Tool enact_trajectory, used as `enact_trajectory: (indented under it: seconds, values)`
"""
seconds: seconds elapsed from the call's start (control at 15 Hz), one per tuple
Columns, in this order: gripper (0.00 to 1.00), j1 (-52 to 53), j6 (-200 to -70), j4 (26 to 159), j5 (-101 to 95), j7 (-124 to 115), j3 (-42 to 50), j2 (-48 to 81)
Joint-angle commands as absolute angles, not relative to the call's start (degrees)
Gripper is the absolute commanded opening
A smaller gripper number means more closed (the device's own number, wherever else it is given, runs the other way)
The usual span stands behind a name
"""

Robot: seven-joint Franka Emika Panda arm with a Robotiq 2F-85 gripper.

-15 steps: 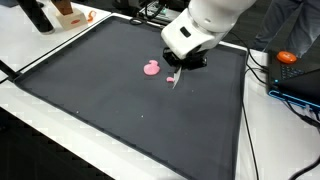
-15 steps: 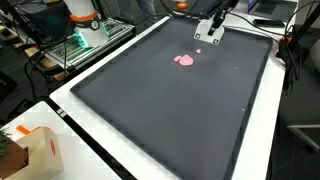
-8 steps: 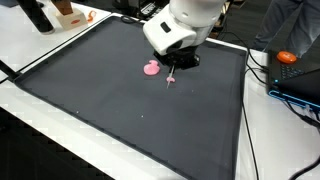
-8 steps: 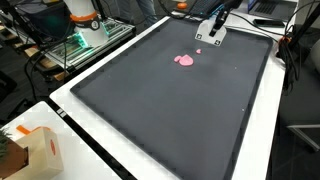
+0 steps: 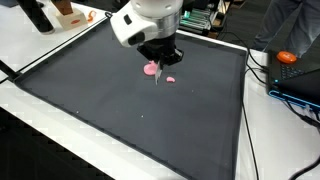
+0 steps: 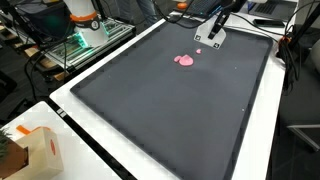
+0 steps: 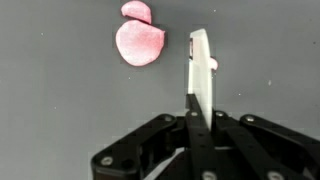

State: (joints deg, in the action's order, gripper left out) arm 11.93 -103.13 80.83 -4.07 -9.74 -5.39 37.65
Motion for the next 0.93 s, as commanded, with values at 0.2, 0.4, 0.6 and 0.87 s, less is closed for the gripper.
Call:
enact_trajectory:
  seconds: [0.2,0.4,0.6,0.87]
  values:
    - [0.01,8.0,-96.1,79.5,1.1,-7.9,-5.0,37.8]
    - [0.01,6.6,-93.6,78.8,2.7,-7.8,-4.6,38.1]
    - [0.01,5.0,-92.5,79.0,4.4,-7.6,-4.2,38.1]
    - [0.01,2.5,-93.5,81.1,7.1,-6.5,-3.6,37.3]
